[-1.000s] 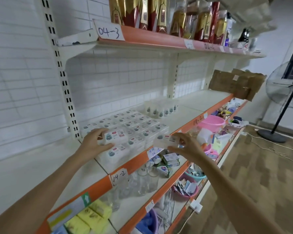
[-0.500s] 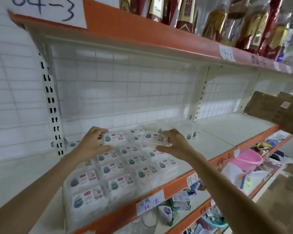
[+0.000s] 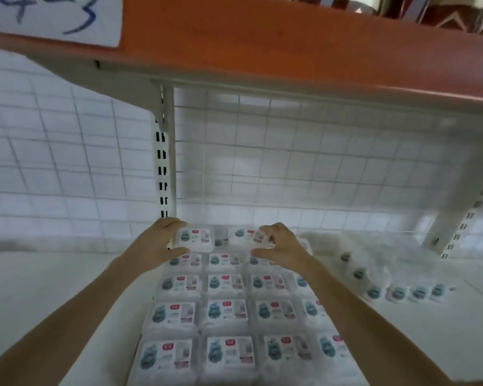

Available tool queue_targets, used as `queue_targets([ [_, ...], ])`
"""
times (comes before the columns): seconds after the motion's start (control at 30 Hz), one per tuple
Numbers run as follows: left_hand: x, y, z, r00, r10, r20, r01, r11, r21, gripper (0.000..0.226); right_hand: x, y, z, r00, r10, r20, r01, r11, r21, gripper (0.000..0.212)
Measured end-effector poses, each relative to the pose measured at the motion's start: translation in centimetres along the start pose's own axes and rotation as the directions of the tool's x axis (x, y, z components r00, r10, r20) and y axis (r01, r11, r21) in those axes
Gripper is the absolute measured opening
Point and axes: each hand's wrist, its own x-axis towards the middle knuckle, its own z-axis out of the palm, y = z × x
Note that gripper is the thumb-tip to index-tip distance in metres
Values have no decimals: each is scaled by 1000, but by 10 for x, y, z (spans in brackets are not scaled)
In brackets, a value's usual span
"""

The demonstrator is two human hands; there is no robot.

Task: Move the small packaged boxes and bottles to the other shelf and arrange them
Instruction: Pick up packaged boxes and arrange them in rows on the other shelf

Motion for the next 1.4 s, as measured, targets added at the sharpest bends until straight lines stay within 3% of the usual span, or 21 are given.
queue_targets([
  [0.17,-4,4,-1,1000,-1,-5,2,975,222,50,27,-3,18,986,-80,144,85,996,-29,71],
  [0.3,-4,8,3,997,-68,48,52,959,277,49,35,2,25,978,-150,145,149,989,15,68],
  [0.5,-4,15,10,992,-128,12,118,943,310,45,42,6,29,962,-238,131,238,971,12,51],
  [0.77,5,26,13,972,-233,13,221,937,269,44,45,-1,37,980,-194,36,190,978,85,43],
  [1.07,6,27,15,969,-246,-2,242,952,188,32,42,-11,45,996,-83,-31,86,990,109,40],
  [1.3,-7,41,7,964,-262,-42,264,961,78,51,18,-25,38,998,-28,-52,28,1000,6,60],
  [1.4,-28,42,-7,960,-257,-109,266,961,72,42,-11,-24,25,995,-71,-63,69,997,-25,59],
])
